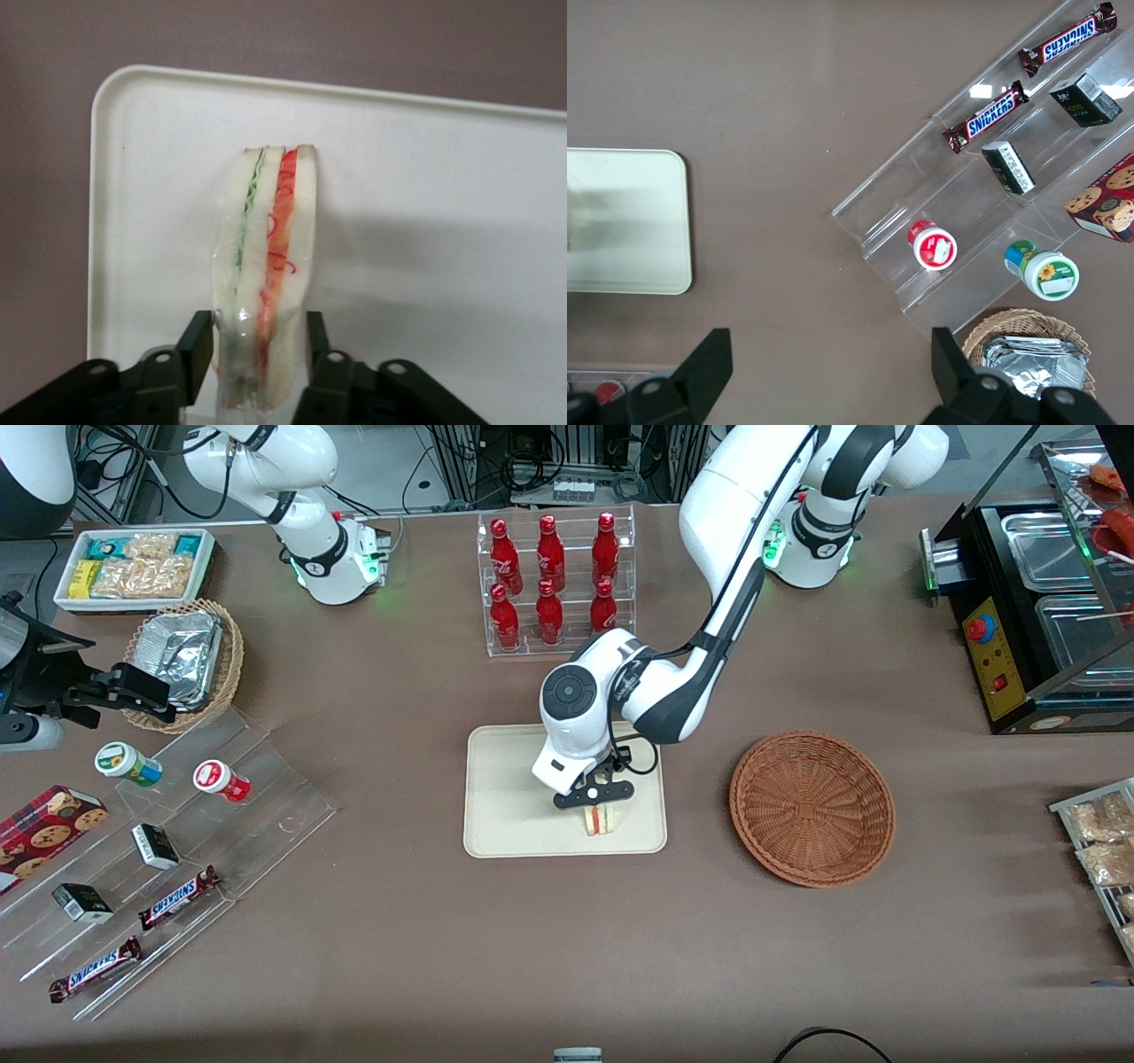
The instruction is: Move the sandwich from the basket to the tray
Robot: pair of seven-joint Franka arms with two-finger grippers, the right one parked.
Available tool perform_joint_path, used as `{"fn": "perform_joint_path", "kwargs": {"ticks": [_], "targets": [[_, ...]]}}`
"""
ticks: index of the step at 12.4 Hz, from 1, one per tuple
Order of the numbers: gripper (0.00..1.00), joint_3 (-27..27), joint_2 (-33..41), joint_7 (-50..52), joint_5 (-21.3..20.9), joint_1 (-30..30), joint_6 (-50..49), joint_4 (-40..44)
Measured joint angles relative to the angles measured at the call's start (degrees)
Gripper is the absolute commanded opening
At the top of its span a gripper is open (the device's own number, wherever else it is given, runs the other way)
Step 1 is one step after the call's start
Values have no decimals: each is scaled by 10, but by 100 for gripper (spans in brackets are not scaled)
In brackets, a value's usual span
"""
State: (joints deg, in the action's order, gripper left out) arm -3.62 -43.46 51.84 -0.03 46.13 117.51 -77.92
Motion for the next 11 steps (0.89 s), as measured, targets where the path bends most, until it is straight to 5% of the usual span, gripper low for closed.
{"fn": "perform_joint_path", "kwargs": {"ticks": [3, 11], "targets": [[100, -19, 44, 1, 3, -11, -65, 13], [100, -26, 284, -118, 36, -176, -330, 15]]}}
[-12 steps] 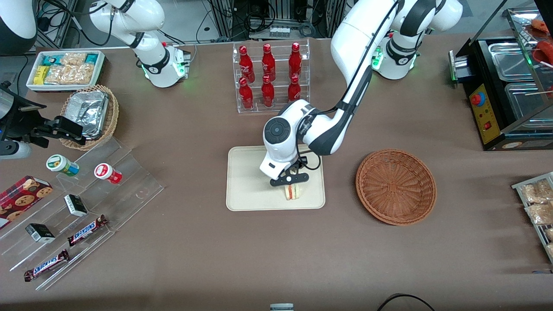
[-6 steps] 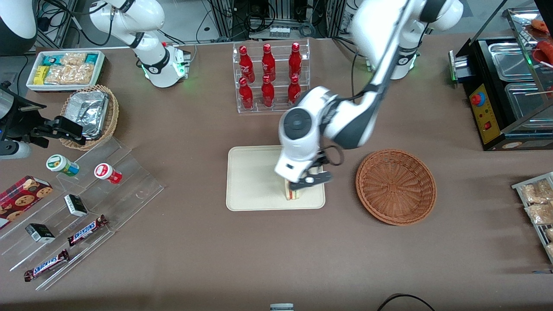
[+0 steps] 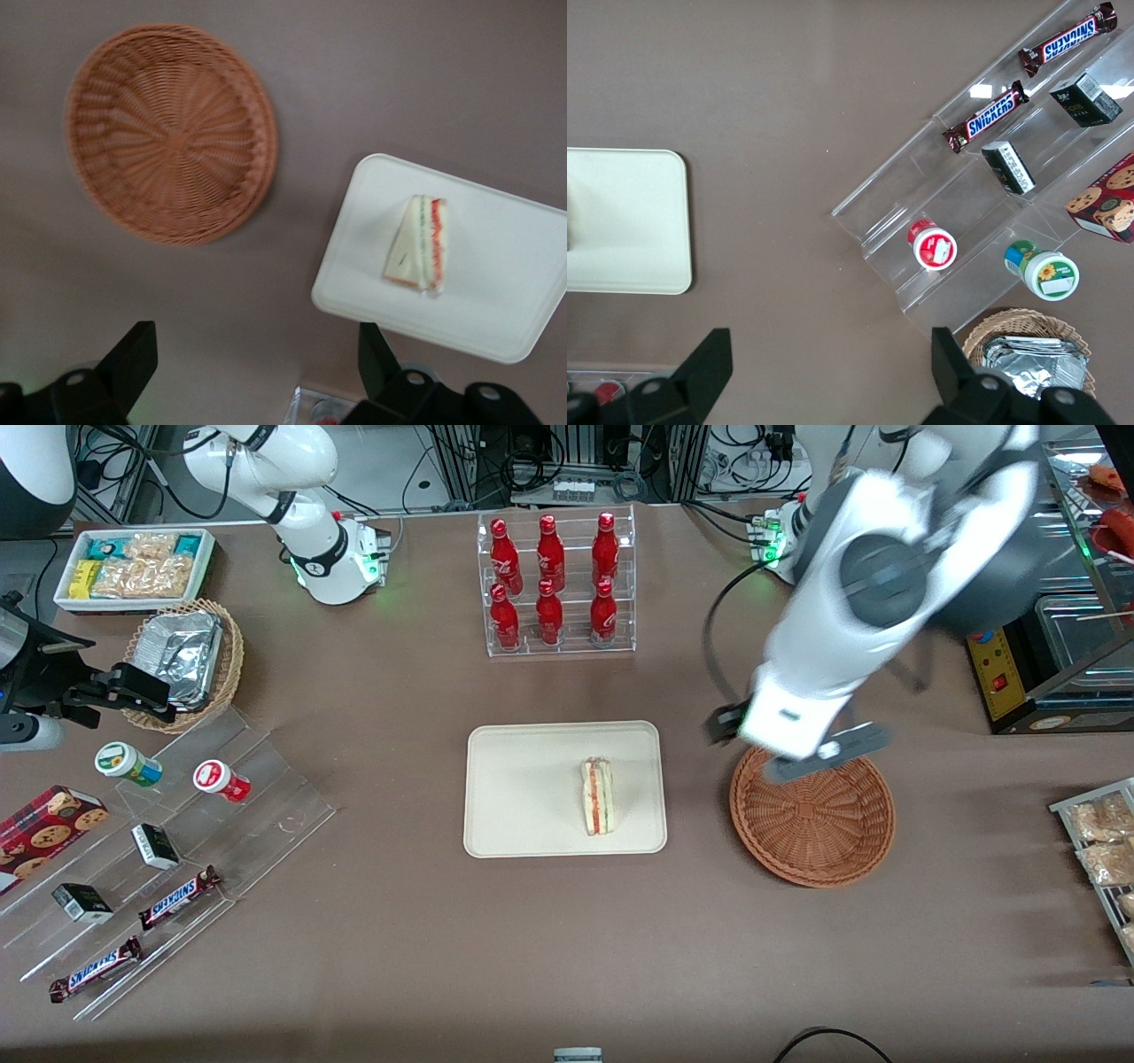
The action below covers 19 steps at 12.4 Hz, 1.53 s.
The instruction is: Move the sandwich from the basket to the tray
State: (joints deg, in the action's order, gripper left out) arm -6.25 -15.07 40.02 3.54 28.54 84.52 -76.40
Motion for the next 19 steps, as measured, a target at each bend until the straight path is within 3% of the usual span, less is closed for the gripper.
{"fn": "perform_joint_path", "kwargs": {"ticks": [3, 7, 12, 19], "targets": [[100, -2, 65, -101, -2, -54, -38, -36], [100, -5, 152, -209, -45, -100, -38, -143], [100, -10, 231, -352, -48, -197, -4, -240], [100, -5, 229, -378, -48, -214, 17, -246]]}}
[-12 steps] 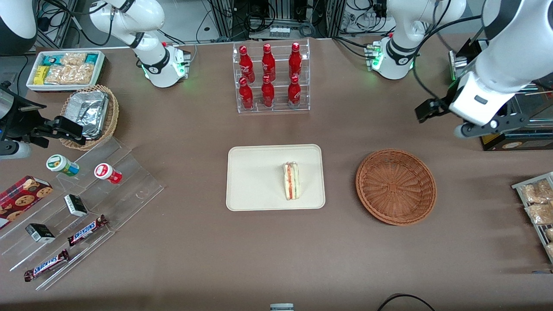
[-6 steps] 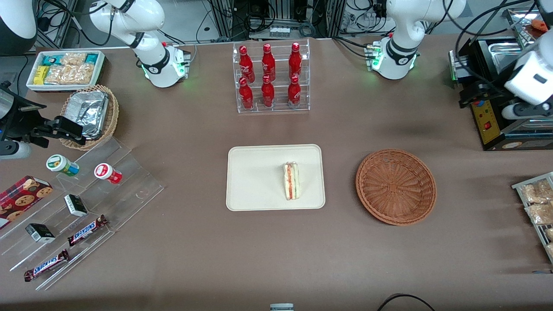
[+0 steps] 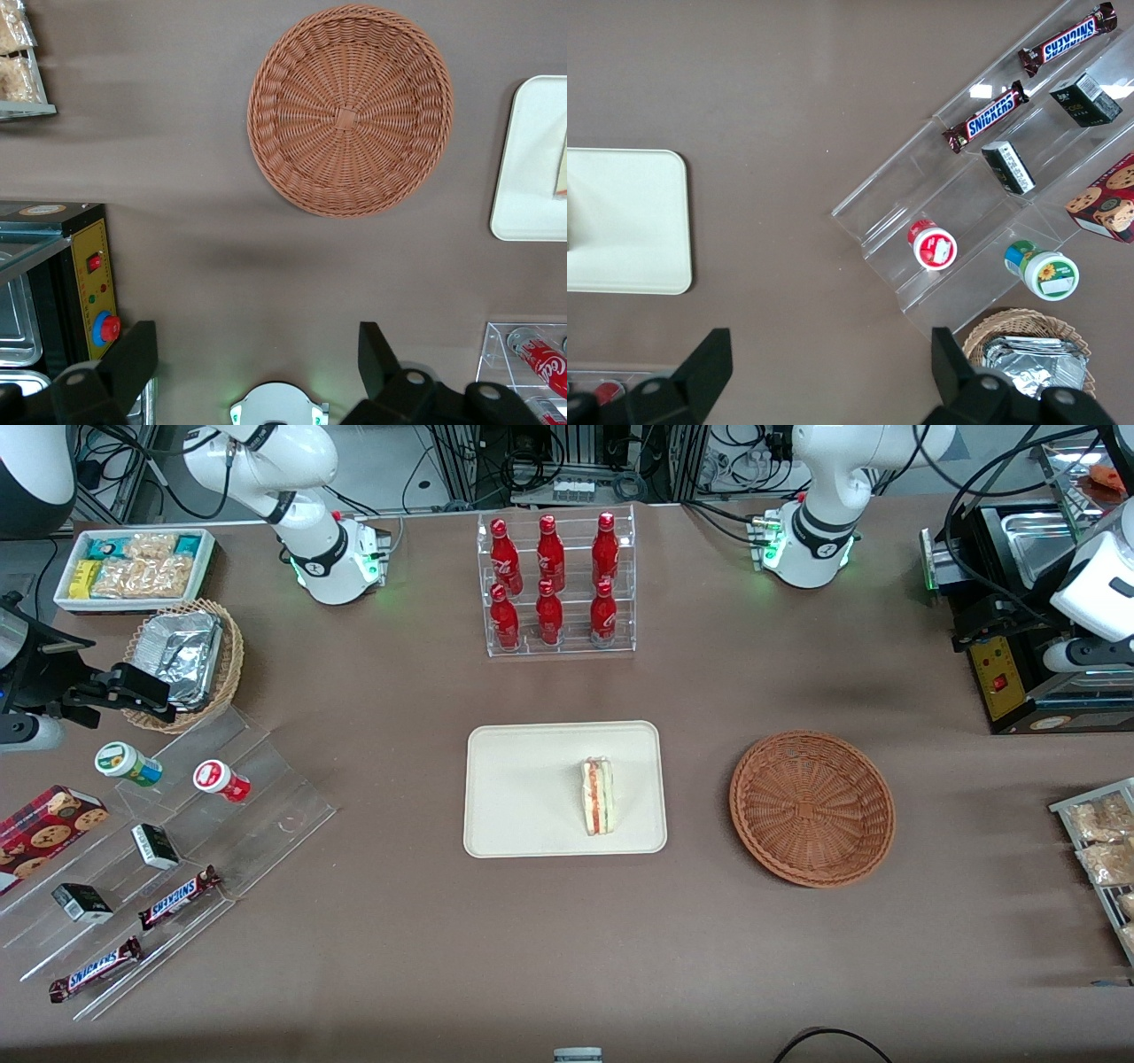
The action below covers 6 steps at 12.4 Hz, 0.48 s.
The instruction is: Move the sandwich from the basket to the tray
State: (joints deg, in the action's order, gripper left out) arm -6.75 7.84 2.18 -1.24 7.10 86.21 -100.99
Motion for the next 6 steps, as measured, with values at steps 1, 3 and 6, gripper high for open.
{"fn": "perform_joint_path", "kwargs": {"ticks": [1, 3, 6], "targets": [[100, 0, 0, -5, 0, 0, 4, 0], [100, 0, -1, -12, -7, 0, 9, 1], [100, 0, -5, -15, -8, 0, 13, 5]]}}
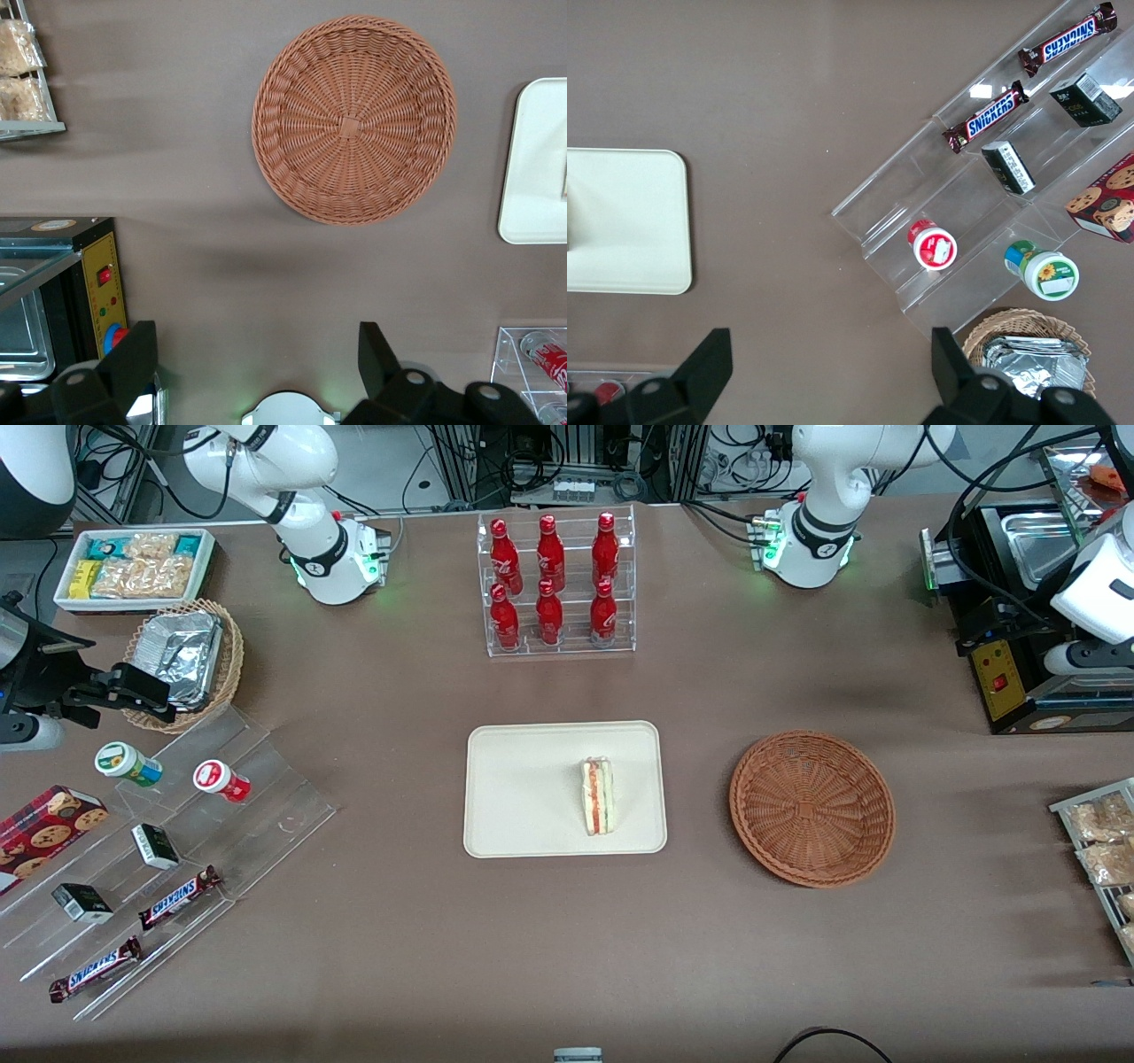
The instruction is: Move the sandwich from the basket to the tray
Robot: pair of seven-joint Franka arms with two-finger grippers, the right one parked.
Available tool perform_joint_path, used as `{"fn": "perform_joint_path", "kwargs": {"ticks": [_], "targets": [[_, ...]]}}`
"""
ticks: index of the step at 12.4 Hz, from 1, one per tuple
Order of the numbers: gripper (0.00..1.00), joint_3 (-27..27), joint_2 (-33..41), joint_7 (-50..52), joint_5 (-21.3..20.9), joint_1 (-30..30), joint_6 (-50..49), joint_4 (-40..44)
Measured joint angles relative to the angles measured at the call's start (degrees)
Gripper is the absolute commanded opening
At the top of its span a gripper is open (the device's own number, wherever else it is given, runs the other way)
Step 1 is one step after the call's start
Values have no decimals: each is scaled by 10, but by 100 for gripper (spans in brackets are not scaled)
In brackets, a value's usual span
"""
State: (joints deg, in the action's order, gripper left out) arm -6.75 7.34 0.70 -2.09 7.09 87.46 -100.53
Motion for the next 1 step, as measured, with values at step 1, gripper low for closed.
{"fn": "perform_joint_path", "kwargs": {"ticks": [1], "targets": [[100, 0, -5, 0, 0, 0, 0, 5]]}}
